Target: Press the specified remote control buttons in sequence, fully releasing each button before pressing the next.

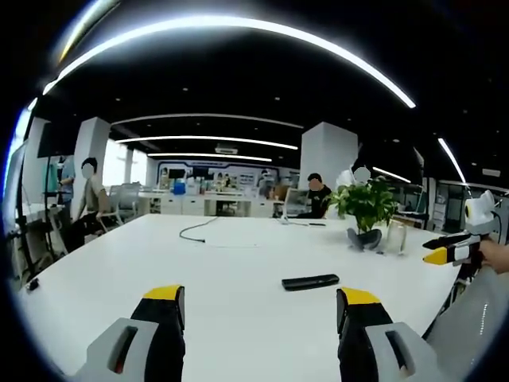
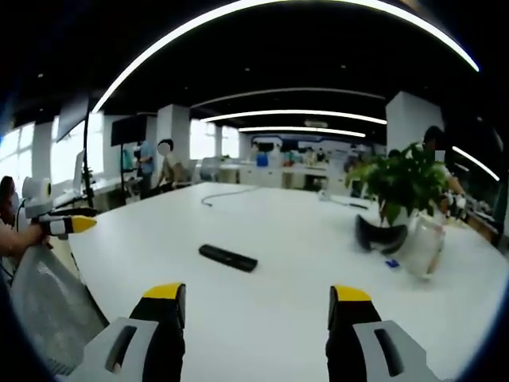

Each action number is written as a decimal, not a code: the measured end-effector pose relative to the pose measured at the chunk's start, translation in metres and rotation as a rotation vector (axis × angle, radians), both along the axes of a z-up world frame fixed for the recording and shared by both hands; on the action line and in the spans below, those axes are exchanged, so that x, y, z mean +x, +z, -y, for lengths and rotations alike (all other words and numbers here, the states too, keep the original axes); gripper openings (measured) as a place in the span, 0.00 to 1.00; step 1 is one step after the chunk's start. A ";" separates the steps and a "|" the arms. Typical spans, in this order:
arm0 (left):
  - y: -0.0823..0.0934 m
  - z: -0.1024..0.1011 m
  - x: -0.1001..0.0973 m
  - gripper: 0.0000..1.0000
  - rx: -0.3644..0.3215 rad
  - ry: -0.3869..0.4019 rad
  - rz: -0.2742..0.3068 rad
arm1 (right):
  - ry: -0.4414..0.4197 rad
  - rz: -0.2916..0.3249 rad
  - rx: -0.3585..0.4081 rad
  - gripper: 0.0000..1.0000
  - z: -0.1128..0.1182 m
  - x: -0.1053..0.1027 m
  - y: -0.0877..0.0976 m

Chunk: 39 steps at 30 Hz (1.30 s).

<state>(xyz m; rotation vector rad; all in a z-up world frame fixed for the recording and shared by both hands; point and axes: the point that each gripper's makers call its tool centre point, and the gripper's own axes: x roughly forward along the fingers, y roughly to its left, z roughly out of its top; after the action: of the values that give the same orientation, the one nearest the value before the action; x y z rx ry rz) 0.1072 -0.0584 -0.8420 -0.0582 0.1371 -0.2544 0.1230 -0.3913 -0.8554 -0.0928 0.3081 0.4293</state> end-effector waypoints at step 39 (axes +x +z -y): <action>-0.005 0.000 -0.002 0.81 0.015 0.001 -0.018 | 0.068 -0.030 -0.049 0.72 -0.013 -0.005 -0.008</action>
<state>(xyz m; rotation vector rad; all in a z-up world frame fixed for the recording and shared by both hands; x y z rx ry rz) 0.1056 -0.0589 -0.8466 -0.0460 0.1570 -0.2522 0.1175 -0.3783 -0.8637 -0.1455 0.3458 0.4910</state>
